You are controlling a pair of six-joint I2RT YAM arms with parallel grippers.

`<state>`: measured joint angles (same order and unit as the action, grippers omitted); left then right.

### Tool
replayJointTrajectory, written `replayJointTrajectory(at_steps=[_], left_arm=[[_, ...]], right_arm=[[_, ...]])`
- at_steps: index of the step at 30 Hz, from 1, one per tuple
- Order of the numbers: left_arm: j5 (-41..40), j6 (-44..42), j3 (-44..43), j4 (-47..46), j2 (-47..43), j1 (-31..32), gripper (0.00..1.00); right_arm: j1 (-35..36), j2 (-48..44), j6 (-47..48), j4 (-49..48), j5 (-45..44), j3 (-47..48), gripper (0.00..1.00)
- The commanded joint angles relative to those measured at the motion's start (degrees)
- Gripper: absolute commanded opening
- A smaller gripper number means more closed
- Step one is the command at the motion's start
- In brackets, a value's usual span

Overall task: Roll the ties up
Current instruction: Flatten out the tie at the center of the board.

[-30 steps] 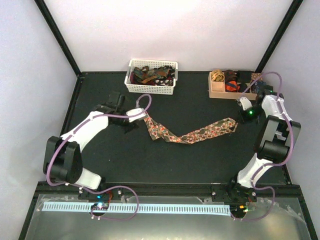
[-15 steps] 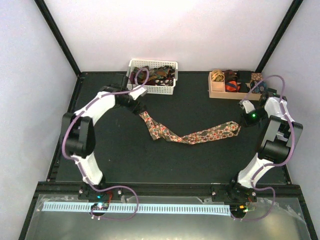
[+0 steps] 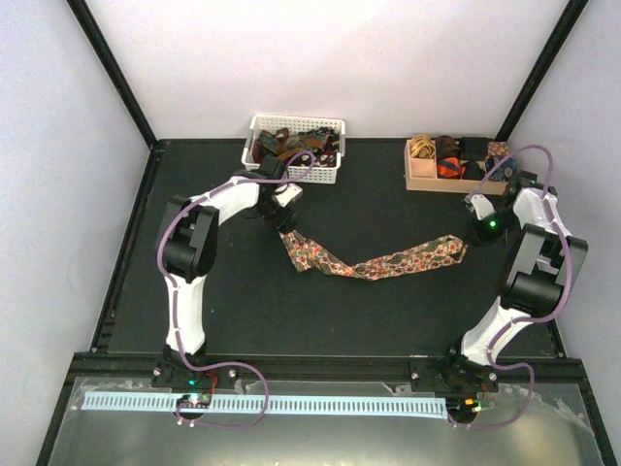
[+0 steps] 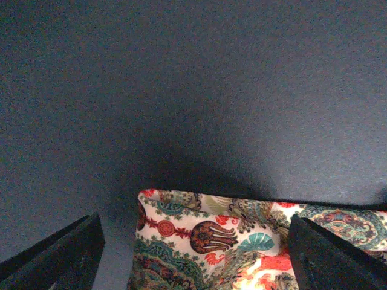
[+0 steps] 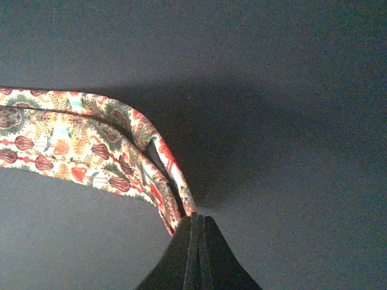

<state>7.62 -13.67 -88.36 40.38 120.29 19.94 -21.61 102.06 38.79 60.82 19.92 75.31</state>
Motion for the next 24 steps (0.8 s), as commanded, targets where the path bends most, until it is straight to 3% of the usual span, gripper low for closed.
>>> replayJointTrajectory(at_steps=[1,8,11,14,18,24], left_arm=[[-5.35,2.27,1.21,1.81,0.84,0.08,0.80],[-3.13,-2.43,4.97,2.12,-4.38,-1.62,0.41],[5.72,-8.47,7.14,1.46,-10.10,-3.51,0.28],[14.92,-18.33,10.05,1.18,-17.85,-6.01,0.28],[16.08,-31.90,18.28,-2.63,-27.43,-7.39,0.27],[14.47,-54.37,39.98,-16.78,-41.86,-10.38,0.36]], right_arm=[[-0.76,1.48,0.17,-0.05,0.74,2.10,0.01],[-4.82,3.90,1.17,1.44,0.92,4.75,0.01],[-5.65,3.77,1.54,1.37,1.04,4.91,0.01],[-6.21,3.76,1.73,0.78,0.47,4.90,0.01],[-7.94,4.30,2.08,-1.04,-1.35,5.19,0.01],[-9.56,3.69,3.73,-2.05,-1.47,3.34,0.01]])
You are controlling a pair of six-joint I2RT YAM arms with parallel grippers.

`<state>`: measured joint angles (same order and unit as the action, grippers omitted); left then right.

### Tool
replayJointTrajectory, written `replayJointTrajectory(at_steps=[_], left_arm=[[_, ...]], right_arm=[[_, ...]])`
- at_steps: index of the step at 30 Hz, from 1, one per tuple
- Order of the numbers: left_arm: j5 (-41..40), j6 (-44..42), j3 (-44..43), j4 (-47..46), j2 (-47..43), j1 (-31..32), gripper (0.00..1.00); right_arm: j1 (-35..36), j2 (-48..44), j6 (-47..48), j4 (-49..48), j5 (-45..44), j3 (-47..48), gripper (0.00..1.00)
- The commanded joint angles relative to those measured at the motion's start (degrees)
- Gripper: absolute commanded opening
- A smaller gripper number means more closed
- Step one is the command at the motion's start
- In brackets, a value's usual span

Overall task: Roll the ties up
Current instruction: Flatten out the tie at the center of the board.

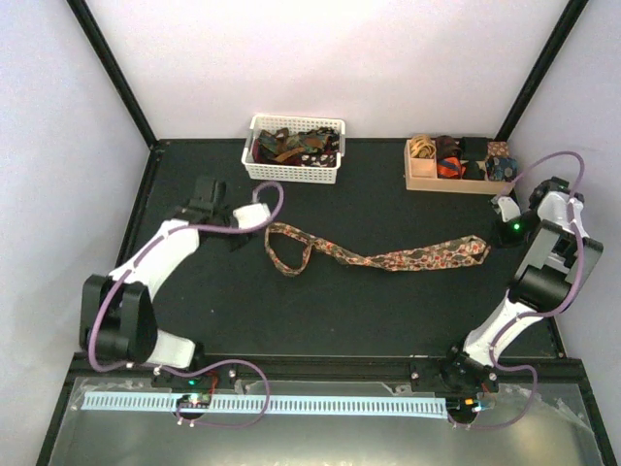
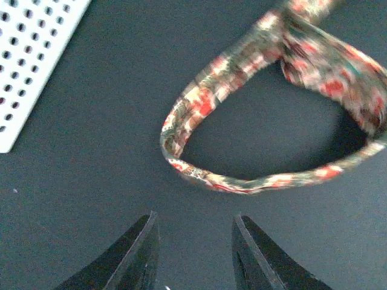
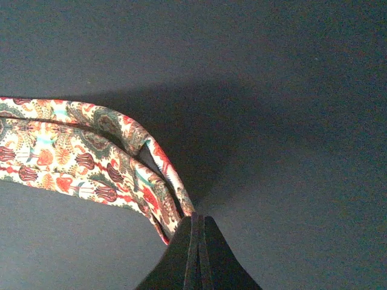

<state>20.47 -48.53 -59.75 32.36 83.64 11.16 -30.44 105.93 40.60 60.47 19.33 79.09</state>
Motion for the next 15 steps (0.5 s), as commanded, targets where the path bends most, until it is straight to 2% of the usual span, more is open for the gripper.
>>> replayJointTrajectory(at_steps=[1,4,5,7,9,12,15], left_arm=[[0.72,-22.46,14.22,-10.78,-6.68,-1.72,0.36],[-1.47,-24.66,19.00,-14.12,-9.32,-1.98,0.36],[-0.75,-21.96,18.47,-12.95,-9.33,-2.01,0.42],[3.58,-13.10,15.53,-8.62,-7.39,-2.10,0.76],[6.29,1.42,12.52,-7.85,-4.50,-2.17,0.87],[6.89,18.64,8.73,-8.99,0.62,-2.19,0.91],[6.03,27.28,1.19,-4.91,7.36,-2.08,0.89]], right_arm=[[-0.81,-0.52,2.06,-2.08,-0.63,-1.22,0.01],[-0.73,-1.27,2.52,-3.07,-0.15,-3.47,0.01],[-0.72,-1.41,2.55,-3.36,-0.20,-3.96,0.01],[-0.75,-1.75,2.36,-3.88,-0.47,-4.37,0.01],[-0.88,-1.97,1.84,-4.61,-0.92,-4.11,0.01],[-1.08,-2.45,1.52,-4.46,0.21,-3.35,0.01],[-1.11,-2.33,1.44,-3.13,1.37,-2.12,0.01]])
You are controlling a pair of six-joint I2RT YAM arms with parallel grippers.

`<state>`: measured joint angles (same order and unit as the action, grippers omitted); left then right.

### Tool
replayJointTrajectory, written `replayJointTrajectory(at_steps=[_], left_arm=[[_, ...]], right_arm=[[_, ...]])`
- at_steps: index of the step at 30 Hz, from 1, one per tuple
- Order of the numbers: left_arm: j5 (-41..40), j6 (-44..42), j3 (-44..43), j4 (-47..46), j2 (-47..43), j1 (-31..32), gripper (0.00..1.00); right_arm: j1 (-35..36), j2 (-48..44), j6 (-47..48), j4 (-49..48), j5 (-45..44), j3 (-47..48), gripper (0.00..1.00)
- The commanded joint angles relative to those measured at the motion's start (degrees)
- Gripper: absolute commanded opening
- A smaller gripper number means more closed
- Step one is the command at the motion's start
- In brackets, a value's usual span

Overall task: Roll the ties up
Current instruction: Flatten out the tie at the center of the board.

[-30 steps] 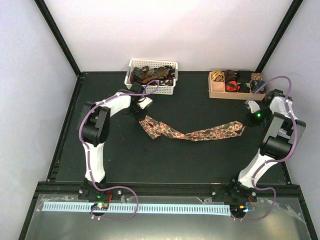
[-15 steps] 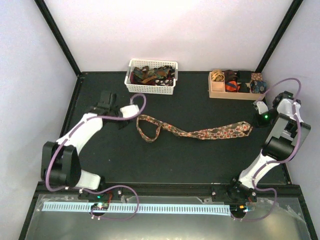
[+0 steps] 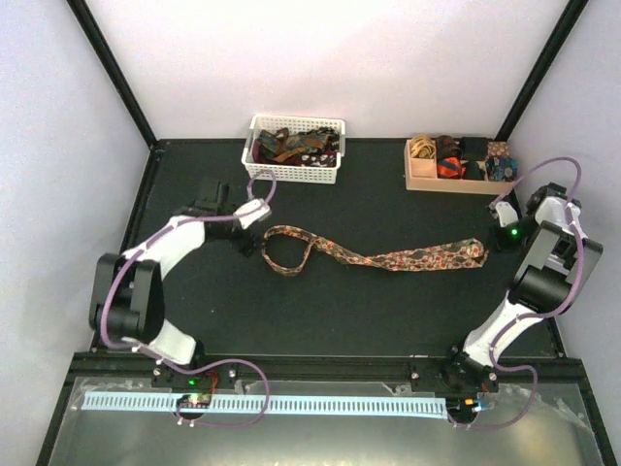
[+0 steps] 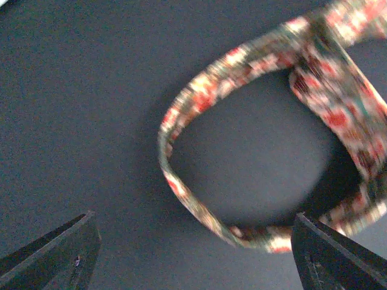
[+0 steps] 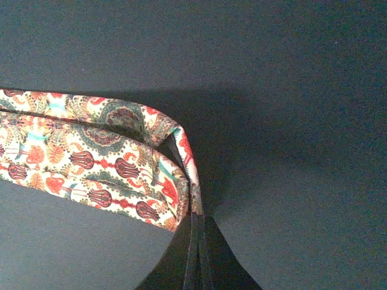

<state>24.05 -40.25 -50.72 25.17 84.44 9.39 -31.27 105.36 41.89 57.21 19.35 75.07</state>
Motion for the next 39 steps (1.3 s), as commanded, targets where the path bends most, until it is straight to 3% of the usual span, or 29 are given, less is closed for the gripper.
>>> replayJointTrajectory(at_steps=[1,11,14,18,22,25,28,33,35,39], left_arm=[[1.96,20.14,-10.46,4.16,8.87,-0.22,0.87],[-7.72,17.63,-20.70,13.11,24.80,2.65,0.73],[-9.89,17.18,-21.01,13.19,25.53,2.92,0.60],[-14.89,15.77,-22.47,13.74,25.19,2.83,0.29],[-12.17,13.24,-24.61,12.44,18.32,0.05,0.04],[-12.71,8.16,-22.06,8.56,9.59,-0.20,0.02],[-14.43,1.15,-13.45,0.66,1.02,-0.25,0.02],[-14.60,-8.91,4.44,-12.86,-8.32,-0.16,0.16],[-14.60,-9.37,7.81,-14.18,-9.00,-0.15,0.15],[-16.72,-7.42,8.99,-12.95,-8.09,-0.38,0.04]], right_arm=[[-0.27,-1.66,0.16,0.43,1.34,2.31,0.01],[-0.23,-1.27,-0.42,0.43,0.84,3.37,0.01],[-0.28,-1.32,-0.19,0.38,0.22,3.50,0.01],[-0.23,-1.08,-0.59,0.45,0.48,4.27,0.01],[-0.22,-1.17,-1.35,0.71,1.24,5.85,0.01],[-0.28,-1.61,-1.37,0.82,1.08,6.79,0.01],[-0.25,-1.72,-0.91,0.36,1.39,6.70,0.01],[-0.17,-0.77,-0.55,-1.63,4.87,4.55,0.01],[0.22,0.43,-0.13,-1.31,6.15,3.81,0.01],[0.60,1.83,-0.48,-2.83,4.30,2.95,0.01]])
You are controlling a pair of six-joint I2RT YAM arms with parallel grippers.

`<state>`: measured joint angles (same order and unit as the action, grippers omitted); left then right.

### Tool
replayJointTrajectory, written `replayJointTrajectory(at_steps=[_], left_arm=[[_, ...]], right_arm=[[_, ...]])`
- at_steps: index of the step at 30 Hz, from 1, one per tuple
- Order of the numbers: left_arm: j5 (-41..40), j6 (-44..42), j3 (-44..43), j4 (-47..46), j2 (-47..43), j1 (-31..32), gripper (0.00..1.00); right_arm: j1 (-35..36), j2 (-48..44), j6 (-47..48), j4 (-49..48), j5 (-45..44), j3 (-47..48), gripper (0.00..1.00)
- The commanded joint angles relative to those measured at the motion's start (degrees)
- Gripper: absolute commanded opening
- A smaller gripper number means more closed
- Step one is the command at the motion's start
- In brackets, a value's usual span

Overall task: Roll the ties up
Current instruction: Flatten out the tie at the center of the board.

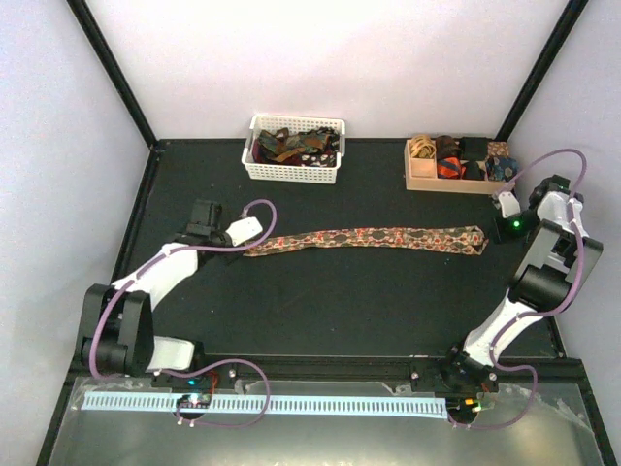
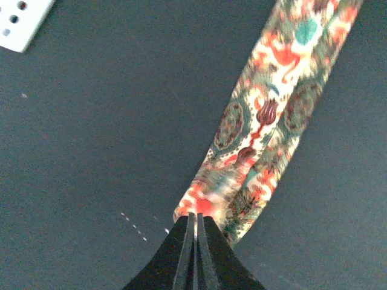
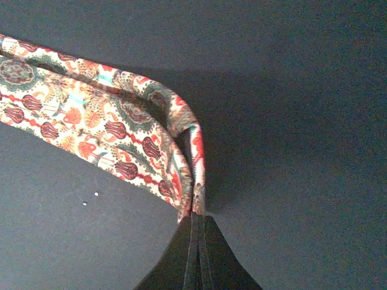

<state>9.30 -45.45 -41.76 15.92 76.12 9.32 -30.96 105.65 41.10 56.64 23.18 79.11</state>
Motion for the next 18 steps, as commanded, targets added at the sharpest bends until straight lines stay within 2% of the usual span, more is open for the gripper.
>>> replayJointTrajectory(at_steps=[1,9,10,11,12,13,15,18], left_arm=[[-2.14,-2.35,1.07,-4.26,-0.29,-0.35,0.02],[-1.30,-3.02,2.37,-3.61,-4.96,-0.49,0.02],[-1.00,-3.14,2.12,-3.30,-4.74,-0.52,0.05],[-0.13,-3.15,1.54,-2.11,-4.25,-0.57,0.21],[2.06,-3.22,0.43,0.25,-3.37,-0.79,0.46],[5.09,-3.23,-1.22,3.30,-1.36,-0.81,0.62],[8.98,-3.37,-5.58,10.00,3.36,-0.85,0.73],[12.20,-3.03,-12.67,19.90,11.50,-1.18,0.79]], right_arm=[[0.26,1.65,0.38,-2.92,-0.48,-1.21,0.01],[-0.49,2.04,1.34,-3.44,-3.69,2.09,0.01],[-0.58,2.17,1.41,-3.27,-3.67,2.82,0.01],[-0.63,2.39,1.55,-3.28,-3.88,3.26,0.01],[-0.67,2.68,1.48,-3.13,-4.00,3.57,0.01],[-0.61,2.98,1.50,-2.87,-3.90,3.86,0.01],[-0.63,3.61,1.43,-1.65,-3.32,4.27,0.01],[-0.63,3.72,1.27,-1.73,-3.18,3.72,0.01]])
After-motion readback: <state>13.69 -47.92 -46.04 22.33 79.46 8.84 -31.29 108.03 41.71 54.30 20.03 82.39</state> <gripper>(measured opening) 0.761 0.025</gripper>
